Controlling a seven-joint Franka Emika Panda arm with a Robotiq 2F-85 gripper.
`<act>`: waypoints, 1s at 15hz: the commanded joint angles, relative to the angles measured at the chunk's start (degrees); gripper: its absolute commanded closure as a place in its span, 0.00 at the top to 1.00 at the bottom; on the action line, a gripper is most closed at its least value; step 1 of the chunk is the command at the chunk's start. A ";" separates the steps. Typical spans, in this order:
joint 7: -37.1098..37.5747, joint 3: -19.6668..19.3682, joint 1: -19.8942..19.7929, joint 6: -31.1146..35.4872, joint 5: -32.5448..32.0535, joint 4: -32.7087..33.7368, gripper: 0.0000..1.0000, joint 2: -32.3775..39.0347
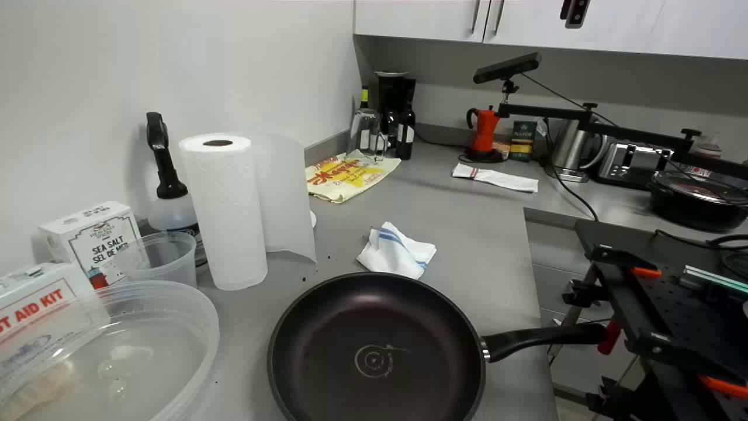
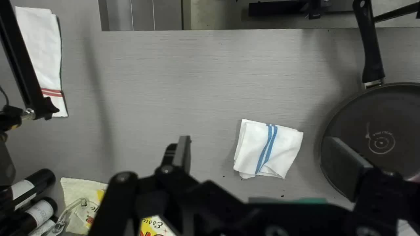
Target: Use the right towel to wipe the pan
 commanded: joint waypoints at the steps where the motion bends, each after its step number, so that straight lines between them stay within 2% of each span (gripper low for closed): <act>1: 0.23 -0.47 0.60 -0.24 -0.25 0.12 1.00 -0.04; 5: 5.44 0.25 0.56 0.15 1.45 0.79 1.00 3.62; 8: 11.54 1.08 0.86 1.27 3.08 1.92 1.00 9.19; 15: 24.88 1.97 2.46 5.89 14.99 6.52 1.00 22.80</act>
